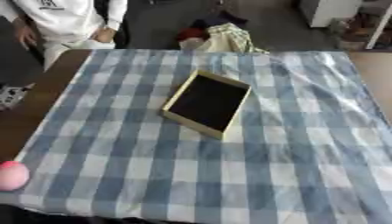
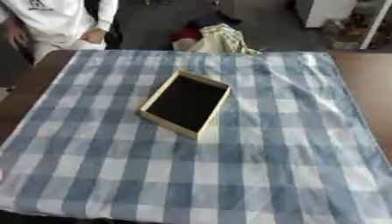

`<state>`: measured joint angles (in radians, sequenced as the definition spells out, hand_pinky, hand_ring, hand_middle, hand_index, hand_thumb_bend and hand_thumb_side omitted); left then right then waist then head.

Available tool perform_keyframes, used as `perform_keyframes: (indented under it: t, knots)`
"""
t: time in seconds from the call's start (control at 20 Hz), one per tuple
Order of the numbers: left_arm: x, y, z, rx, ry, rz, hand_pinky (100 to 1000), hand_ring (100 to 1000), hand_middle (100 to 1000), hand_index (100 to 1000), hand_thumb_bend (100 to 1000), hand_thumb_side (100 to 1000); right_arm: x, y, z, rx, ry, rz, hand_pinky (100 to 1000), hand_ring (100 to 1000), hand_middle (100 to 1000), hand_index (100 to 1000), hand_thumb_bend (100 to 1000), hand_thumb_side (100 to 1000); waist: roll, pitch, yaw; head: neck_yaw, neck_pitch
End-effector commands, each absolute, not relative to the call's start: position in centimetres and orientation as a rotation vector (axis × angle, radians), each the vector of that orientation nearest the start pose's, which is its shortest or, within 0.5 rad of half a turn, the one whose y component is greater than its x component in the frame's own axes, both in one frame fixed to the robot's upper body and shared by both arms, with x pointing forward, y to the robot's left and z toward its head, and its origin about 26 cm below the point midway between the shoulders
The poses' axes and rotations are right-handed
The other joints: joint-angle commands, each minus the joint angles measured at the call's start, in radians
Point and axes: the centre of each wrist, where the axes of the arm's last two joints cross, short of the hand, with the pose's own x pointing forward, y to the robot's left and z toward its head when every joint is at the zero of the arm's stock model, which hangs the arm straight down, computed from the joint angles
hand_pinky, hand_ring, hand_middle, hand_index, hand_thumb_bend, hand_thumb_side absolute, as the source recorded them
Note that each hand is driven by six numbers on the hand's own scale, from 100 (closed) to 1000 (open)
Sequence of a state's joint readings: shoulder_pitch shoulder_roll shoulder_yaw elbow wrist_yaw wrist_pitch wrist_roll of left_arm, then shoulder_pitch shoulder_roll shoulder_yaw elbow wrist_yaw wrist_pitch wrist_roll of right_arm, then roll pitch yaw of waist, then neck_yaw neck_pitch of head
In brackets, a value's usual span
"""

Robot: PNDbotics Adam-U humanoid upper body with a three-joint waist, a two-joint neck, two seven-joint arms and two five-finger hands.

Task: Pick up objects on the table and place them in the box.

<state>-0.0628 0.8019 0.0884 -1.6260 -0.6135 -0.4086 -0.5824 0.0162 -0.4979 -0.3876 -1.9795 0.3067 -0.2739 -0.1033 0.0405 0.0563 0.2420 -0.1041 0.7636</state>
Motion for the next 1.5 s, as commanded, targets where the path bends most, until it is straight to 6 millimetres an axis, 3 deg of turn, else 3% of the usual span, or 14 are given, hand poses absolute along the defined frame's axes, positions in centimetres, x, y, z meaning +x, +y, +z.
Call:
perform_keyframes:
  t: [0.05, 0.45, 0.6, 1.1, 1.5]
  knots:
    - [28.9, 44.2, 14.9, 0.74, -1.181, -1.669, 847, 998, 899, 950, 431, 408, 23.9, -40.3, 18.9, -1.067, -2.189, 0.498, 773, 572, 685, 727, 100, 914, -0.002, -0.004, -0.001, 0.008, 0.006]
    - [28.8, 45.7, 13.7, 0.771, -1.106, -1.626, 837, 986, 883, 940, 449, 336, 23.9, -40.3, 18.8, -1.062, -2.186, 0.494, 771, 571, 683, 727, 100, 915, -0.003, -0.002, -0.002, 0.016, 0.006]
    - [28.8, 46.4, 13.1, 0.796, -1.096, -1.594, 825, 987, 879, 932, 406, 289, 23.9, -40.3, 18.8, -1.059, -2.186, 0.492, 771, 570, 683, 726, 100, 914, -0.004, -0.002, -0.003, 0.016, 0.006]
    - [28.9, 47.4, 11.3, 0.782, -1.085, -1.551, 802, 988, 865, 915, 369, 336, 23.9, -40.2, 18.6, -1.044, -2.186, 0.49, 771, 569, 681, 726, 100, 917, -0.006, 0.0, -0.01, 0.025, 0.006]
    - [29.7, 47.0, 10.3, 0.791, -1.12, -1.539, 784, 986, 824, 900, 315, 291, 24.0, -40.0, 18.5, -1.028, -2.19, 0.489, 770, 567, 678, 725, 100, 919, -0.009, 0.003, -0.017, 0.034, 0.006]
